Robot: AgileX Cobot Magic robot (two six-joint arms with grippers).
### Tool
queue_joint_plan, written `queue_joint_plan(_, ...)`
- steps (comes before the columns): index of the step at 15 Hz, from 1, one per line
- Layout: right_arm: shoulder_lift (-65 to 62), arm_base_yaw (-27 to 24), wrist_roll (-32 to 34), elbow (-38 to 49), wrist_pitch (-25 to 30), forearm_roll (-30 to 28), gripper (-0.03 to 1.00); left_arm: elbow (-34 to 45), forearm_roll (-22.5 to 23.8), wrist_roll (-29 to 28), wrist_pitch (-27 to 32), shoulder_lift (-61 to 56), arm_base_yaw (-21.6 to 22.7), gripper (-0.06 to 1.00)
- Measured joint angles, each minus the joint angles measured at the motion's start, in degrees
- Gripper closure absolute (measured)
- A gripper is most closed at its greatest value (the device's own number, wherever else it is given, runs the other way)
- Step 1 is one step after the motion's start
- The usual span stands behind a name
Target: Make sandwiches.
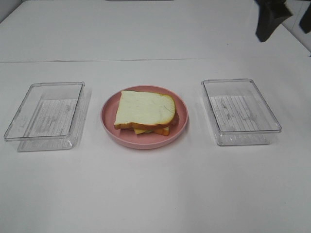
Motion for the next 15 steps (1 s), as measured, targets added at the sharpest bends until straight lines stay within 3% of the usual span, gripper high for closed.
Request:
queue_joint_plan(7, -41.37, 0.00, 1.15, 27.73, 0.23, -2.06, 0.17, 0.00, 0.00, 0.00, 0.00, 0.00, 0.00, -0.05)
queue_joint_plan(12, -67.49, 0.00, 3.67, 49.79, -6.02, -2.12, 0.17, 0.00, 0.00, 0.00, 0.00, 0.00, 0.00, -0.05)
queue_joint_plan(15, -76.43, 0.00, 3.78, 58.61, -9.80, -1.49, 0.16, 0.00, 0.00, 0.00, 0.00, 0.00, 0.00, -0.05)
